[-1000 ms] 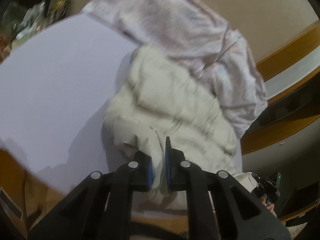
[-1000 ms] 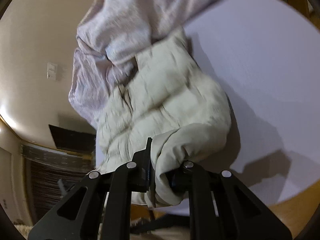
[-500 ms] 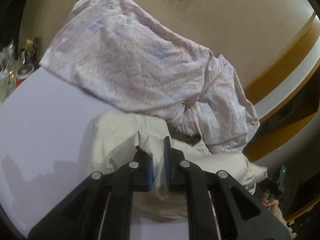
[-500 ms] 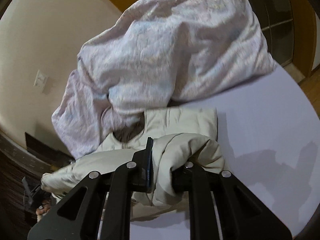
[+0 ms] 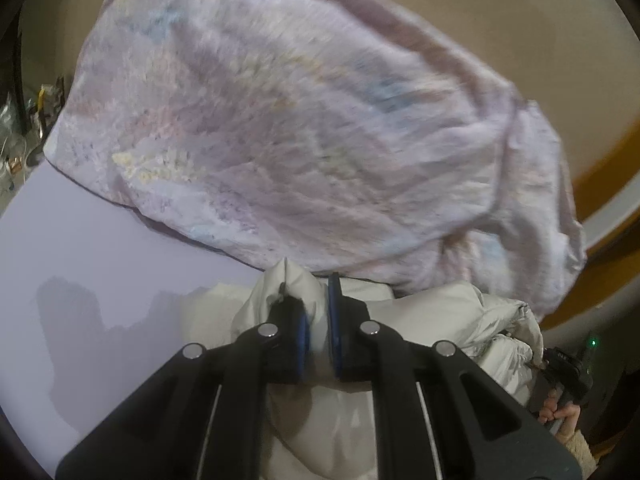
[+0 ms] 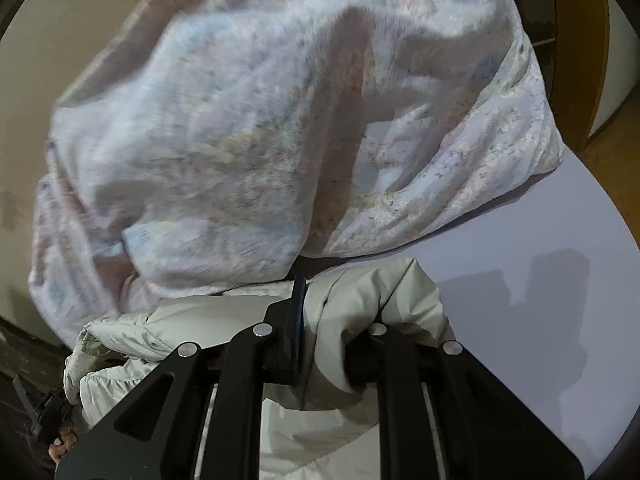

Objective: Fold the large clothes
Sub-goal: 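Grasp the jacket hem with both grippers and lift it, then fold the held hem toward the collar with both grippers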

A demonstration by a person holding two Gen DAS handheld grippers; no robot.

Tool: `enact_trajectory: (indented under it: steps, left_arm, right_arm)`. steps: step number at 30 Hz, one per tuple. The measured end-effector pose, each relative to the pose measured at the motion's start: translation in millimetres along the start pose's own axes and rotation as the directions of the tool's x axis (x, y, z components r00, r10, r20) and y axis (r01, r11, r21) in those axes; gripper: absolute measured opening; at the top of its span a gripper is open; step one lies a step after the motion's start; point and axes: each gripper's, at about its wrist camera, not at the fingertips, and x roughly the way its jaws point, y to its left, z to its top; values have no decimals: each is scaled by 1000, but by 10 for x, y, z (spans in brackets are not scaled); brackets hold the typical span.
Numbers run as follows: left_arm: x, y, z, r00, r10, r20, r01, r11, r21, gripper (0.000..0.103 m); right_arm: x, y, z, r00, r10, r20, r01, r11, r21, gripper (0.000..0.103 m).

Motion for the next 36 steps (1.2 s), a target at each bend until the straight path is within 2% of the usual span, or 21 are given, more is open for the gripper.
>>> enact_trajectory:
  steps: [2,6,9,11,14,16,17,18,19,21,25,28,31,32,33,34,36]
  left_arm:
    - [185,63,26,999,27,-20,-28,999,-17,10]
    - [417,129,38,997,57,-52,-59,998,-33,14]
    - [521,143,50,995,63,-77,-66,997,-42,15]
    - [530,131,79,994,53,-92,-57,998,-41,19]
    - [461,92,131,994,20,-106,-24,999,-40,37]
    - [335,21,171,996,4,-90,-7,1000,-24,62]
    - [252,-27,189,998,13,-69,-14,1000,-5,70]
    - [190,-68,204,999,26,-47,-26,1000,13,84]
    - [120,-128,213,999,40,-17,-39,999,38,87]
    - [54,-246,210,999,42,-4,-41,996,82,87]
    - [124,-431,106,996,82,-31,-76,981,181,85]
    - [262,-544,-45,990,125,-57,-108,964,244,79]
    - [358,-614,-215,982,179,-64,-152,940,306,79]
    - [397,-631,-257,979,195,-65,-165,933,319,79]
    - [445,-641,-302,974,214,-67,-181,926,331,79]
    - [475,-652,-332,972,228,-65,-193,921,337,79]
    - [520,-656,-362,967,248,-51,-216,914,344,79]
  right_arm:
    - [139,15,-4,999,-31,-15,31,999,15,15]
    - [379,-53,12,995,-39,-90,47,996,81,32]
    - [394,-169,55,992,-3,-129,21,990,141,35]
    - [287,-257,88,992,40,-116,-18,983,185,38]
    - [16,-354,119,994,96,-58,-81,973,215,47]
    - [-137,-308,118,996,93,-16,-88,979,186,56]
    - [-231,-274,92,997,82,14,-83,984,156,58]
    - [-296,-232,62,996,78,40,-82,988,127,61]
    - [-322,-198,30,996,80,47,-85,991,104,61]
    - [-275,-62,-31,995,96,26,-97,994,45,61]
    - [-5,279,-388,989,101,-109,-112,989,-101,60]
    - [204,498,-579,979,92,-183,-119,983,-141,60]
    - [388,631,-737,972,52,-231,-95,979,-179,58]
    - [452,674,-784,971,24,-238,-75,976,-204,55]
    - [534,732,-838,971,-16,-240,-43,970,-238,45]
    - [581,763,-864,971,-35,-235,-26,967,-255,41]
    - [640,829,-875,977,-41,-210,-17,964,-266,18]
